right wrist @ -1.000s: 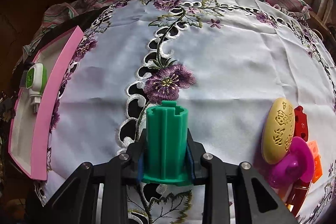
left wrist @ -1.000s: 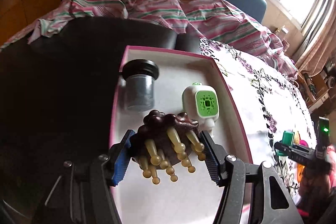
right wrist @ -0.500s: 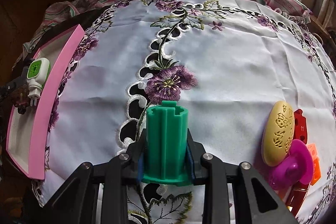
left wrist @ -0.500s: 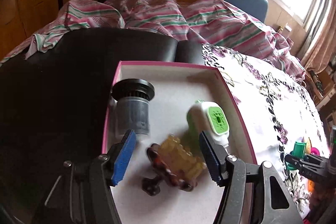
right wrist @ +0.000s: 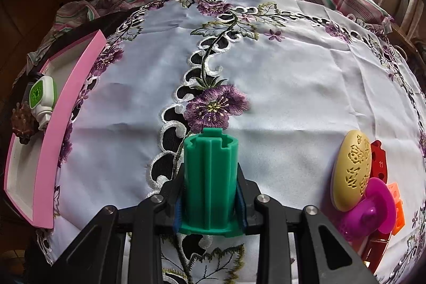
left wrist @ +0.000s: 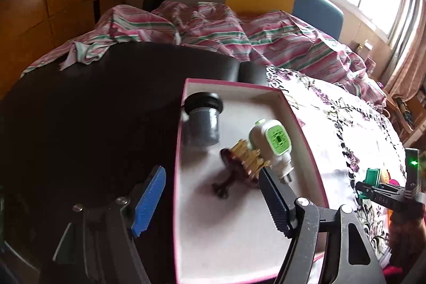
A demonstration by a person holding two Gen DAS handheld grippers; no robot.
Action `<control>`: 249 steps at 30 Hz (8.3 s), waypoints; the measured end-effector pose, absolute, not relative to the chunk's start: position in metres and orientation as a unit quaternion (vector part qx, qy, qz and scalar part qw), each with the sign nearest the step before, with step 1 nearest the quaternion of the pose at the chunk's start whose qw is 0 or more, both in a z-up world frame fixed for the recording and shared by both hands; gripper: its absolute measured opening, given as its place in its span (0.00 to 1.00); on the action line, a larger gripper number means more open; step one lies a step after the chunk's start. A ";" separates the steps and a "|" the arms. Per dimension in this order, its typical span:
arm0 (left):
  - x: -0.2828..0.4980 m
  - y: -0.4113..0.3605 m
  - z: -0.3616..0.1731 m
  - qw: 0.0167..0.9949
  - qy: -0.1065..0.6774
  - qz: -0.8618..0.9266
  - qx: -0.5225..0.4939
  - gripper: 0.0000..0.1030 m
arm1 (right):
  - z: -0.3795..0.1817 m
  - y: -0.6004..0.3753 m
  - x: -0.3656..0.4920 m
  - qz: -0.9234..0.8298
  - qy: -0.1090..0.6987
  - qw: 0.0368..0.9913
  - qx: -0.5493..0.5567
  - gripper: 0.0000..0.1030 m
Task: Organize rigid objects
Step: 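Release the roller in the tray and withdraw the left gripper, then carry the green spool into the tray and open the right gripper, then withdraw both grippers from the tray toward the toy pile, then grasp the yellow oval soap with the left gripper, then carry the soap toward the tray with the left gripper while the right gripper grasps the yellow scraper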
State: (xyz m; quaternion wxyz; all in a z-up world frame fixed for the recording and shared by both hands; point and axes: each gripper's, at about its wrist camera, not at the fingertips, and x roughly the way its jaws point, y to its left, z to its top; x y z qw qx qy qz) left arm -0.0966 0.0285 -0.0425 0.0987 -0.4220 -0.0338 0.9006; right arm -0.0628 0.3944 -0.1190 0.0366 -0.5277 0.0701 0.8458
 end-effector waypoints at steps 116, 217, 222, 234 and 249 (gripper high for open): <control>-0.024 0.002 -0.023 0.099 -0.001 0.916 -0.389 0.80 | -0.032 0.257 -0.021 0.894 0.048 0.004 -0.445 0.41; -0.056 0.337 -0.100 0.380 0.162 0.789 -0.454 0.41 | -0.073 0.583 0.084 0.798 0.427 0.215 -0.367 0.36; -0.055 0.324 -0.117 0.362 0.151 0.791 -0.468 0.41 | -0.075 0.575 0.077 0.801 0.419 0.188 -0.384 0.33; -0.053 0.328 -0.119 0.355 0.167 0.803 -0.449 0.34 | -0.071 0.530 0.073 0.791 0.361 0.141 -0.474 0.27; -0.036 0.291 -0.074 0.380 0.122 0.812 -0.425 0.28 | -0.080 0.508 0.066 0.771 0.269 0.179 -0.549 0.27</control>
